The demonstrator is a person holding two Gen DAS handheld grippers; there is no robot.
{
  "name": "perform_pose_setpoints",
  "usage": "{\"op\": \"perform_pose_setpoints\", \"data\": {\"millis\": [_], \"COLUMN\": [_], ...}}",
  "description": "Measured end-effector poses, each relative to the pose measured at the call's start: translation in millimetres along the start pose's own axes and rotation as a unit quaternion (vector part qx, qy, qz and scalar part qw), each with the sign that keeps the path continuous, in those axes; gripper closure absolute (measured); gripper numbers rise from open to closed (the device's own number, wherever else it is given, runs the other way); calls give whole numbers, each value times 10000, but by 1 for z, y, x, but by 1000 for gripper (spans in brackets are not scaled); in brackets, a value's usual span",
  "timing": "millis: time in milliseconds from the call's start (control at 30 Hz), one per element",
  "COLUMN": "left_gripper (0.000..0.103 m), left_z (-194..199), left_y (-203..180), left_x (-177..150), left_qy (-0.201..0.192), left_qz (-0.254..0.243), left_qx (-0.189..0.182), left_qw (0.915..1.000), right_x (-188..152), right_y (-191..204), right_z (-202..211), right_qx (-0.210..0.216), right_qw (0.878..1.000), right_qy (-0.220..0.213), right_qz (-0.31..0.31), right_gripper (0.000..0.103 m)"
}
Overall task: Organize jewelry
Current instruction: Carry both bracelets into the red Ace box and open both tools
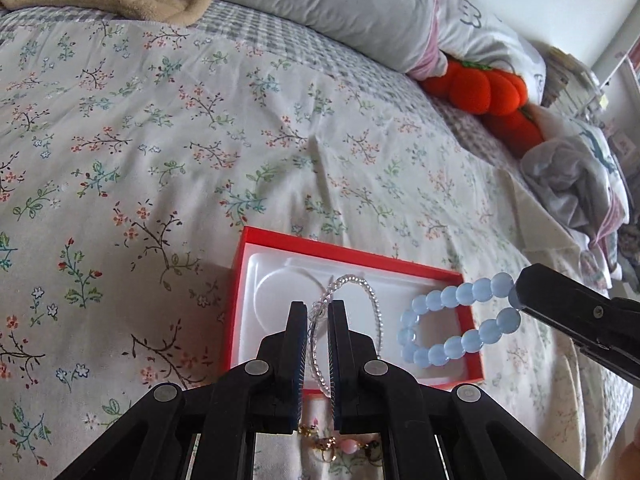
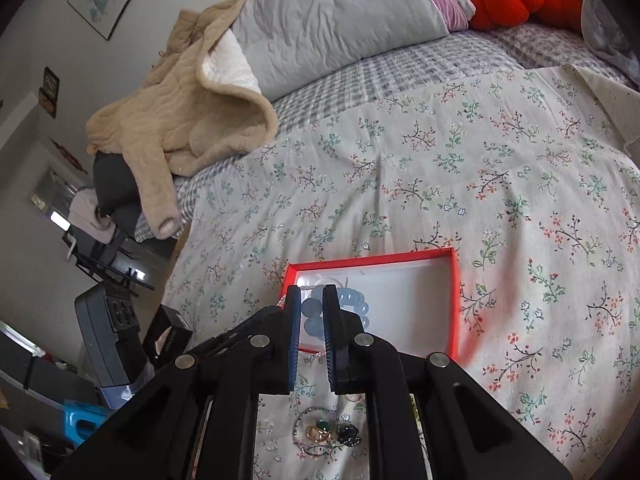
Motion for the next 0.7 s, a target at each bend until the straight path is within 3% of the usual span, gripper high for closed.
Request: {"op": "perform_pose_setpoints", "data": {"millis": [100,467,700], "left_gripper": [99,98,96], "left_z": [-6,-21,-21], "left_y": [4,5,-4], "left_x": [2,4,4], "left_qy": [-39,8,74], "left_qz": [23,-64,-207], "left_qx": [152,461,660], "left_qw": [9999,9989,9976], "right_x": [3,4,3], "right_y": [-6,-43,-53], "right_z": [-17,-38,-38], "right_qx": [-59,-1120,-1168], "right_qw": [9999,9930,9922], "right_qy": [125,358,398], "right_qz": [-66,-103,-149], "right_gripper": [91,91,90]}}
Point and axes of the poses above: each gripper's, at about its wrist camera, not at the fingertips, and z roughly against the way its jaws point, y to its left, x to its top, the point moved 1 cm from there along -z, roughly the way its jaws point, and after that the axes turned 12 degrees about y, right-handed, at the moved point
